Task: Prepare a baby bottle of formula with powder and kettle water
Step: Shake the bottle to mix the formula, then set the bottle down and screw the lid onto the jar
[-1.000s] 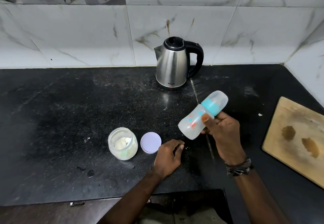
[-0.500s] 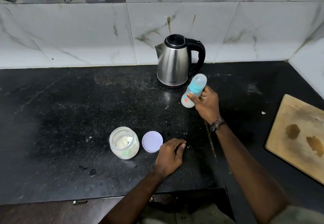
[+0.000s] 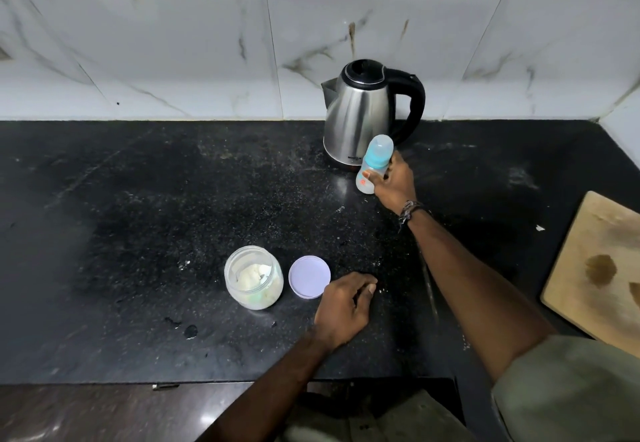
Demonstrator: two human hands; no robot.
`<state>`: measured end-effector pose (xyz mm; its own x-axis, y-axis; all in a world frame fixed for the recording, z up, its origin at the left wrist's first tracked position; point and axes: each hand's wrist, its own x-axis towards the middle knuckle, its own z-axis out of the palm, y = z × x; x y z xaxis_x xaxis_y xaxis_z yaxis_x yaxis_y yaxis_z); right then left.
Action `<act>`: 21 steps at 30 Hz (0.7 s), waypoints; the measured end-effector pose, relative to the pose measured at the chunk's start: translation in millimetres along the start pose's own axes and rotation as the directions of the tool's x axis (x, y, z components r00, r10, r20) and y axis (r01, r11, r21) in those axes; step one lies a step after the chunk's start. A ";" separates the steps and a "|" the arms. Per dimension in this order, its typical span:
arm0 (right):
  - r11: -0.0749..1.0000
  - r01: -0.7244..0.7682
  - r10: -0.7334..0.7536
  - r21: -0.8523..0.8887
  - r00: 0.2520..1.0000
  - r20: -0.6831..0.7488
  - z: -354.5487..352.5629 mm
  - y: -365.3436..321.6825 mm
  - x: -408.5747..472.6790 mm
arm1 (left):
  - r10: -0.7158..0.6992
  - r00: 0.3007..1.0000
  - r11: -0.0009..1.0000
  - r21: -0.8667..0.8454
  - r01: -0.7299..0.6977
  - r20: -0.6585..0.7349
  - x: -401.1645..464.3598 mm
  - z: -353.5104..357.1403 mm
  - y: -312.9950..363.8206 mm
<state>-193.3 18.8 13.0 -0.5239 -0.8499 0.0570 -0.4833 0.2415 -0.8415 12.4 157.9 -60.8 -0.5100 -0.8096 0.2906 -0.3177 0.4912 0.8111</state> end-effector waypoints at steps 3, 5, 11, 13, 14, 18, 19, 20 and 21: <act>0.999 -0.007 0.008 -0.038 1.000 0.027 6.5 8.1 2.1 | -0.008 1.000 1.000 0.001 0.008 0.003 0.5 -0.2 -0.7; 0.998 -0.001 0.002 -0.058 1.000 0.022 8.6 9.4 -0.2 | -0.009 1.000 1.000 -0.001 0.009 0.006 0.9 -0.2 -1.2; 0.986 0.000 0.014 -0.167 0.996 0.084 12.9 26.5 -8.1 | -0.007 1.000 1.000 -0.004 0.007 0.011 0.7 0.0 -2.1; 0.982 -0.001 0.019 -0.189 0.996 0.090 12.5 36.4 -13.3 | -0.010 1.000 1.000 -0.012 0.010 0.014 -0.1 -0.3 -1.3; 0.983 -0.015 0.030 -0.184 0.996 0.079 11.6 38.5 -16.4 | -0.013 1.000 1.000 -0.017 0.013 0.015 -0.1 -0.7 -1.0; 0.994 -0.066 0.065 -0.092 0.998 -0.009 1.9 32.0 -34.7 | -0.031 1.000 0.998 -0.056 0.031 0.001 0.2 -1.5 -1.4; 0.997 -0.060 0.059 -0.050 0.998 -0.028 -2.1 29.3 -41.9 | -0.042 0.999 0.996 -0.081 0.041 -0.003 -0.4 -1.3 -1.7; 0.999 -0.037 0.036 -0.018 0.998 -0.053 -6.2 25.6 -50.0 | -0.055 0.998 0.993 -0.109 0.054 -0.009 -1.1 -1.6 -1.5; 1.000 -0.005 0.005 0.001 0.997 -0.081 -10.1 21.9 -58.6 | -0.069 0.997 0.989 -0.136 0.067 -0.017 -1.6 -2.2 -1.0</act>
<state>-180.3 78.7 -3.3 -0.5815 -0.8079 0.0959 -0.4801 0.2456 -0.8421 15.3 158.1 -60.9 -0.4734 -0.8470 0.2419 -0.2396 0.3881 0.8899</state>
